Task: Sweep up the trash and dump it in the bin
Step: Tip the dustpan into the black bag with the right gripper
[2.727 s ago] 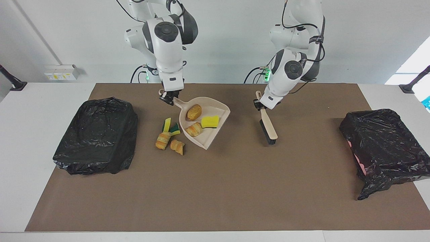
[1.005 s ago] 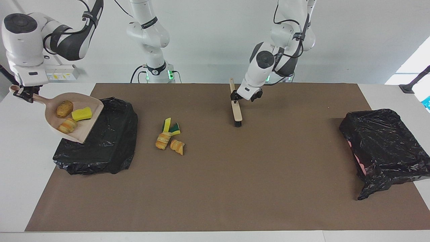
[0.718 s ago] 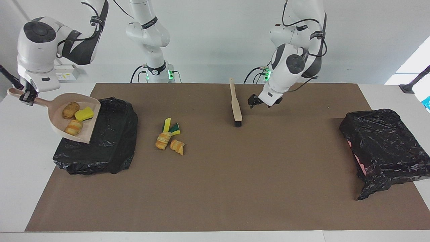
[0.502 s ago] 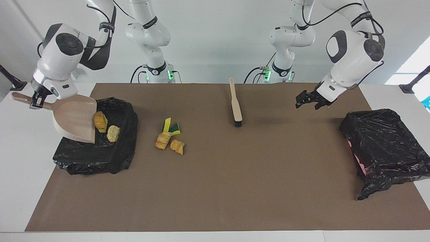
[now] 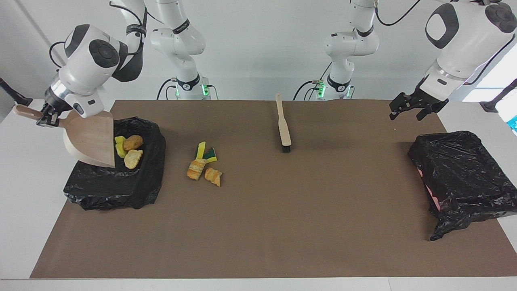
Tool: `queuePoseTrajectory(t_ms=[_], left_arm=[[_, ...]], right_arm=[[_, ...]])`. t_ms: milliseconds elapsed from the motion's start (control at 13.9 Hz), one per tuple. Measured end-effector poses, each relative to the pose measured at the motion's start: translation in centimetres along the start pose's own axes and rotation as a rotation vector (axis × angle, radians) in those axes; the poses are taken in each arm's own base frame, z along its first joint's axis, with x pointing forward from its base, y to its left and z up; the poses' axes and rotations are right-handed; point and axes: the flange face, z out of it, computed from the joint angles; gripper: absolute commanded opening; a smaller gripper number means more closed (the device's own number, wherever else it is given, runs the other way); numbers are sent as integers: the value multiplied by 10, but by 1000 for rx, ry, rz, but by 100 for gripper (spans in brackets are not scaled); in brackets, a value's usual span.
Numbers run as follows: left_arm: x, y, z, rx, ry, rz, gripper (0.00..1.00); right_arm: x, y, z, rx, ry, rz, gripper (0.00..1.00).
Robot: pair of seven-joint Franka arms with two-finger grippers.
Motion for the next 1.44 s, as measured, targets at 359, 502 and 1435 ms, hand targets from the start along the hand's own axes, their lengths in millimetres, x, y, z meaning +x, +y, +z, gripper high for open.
queuePoseTrajectory(t_ms=[359, 502, 1435], left_arm=[[5, 4, -4, 7, 9, -2, 100], [6, 3, -3, 7, 7, -3, 100], [6, 3, -2, 7, 5, -7, 100]], right_arm=[[-18, -27, -68, 58, 45, 146, 0], [-13, -29, -90, 73, 109, 260, 0], [167, 6, -238, 422, 554, 1257, 0]])
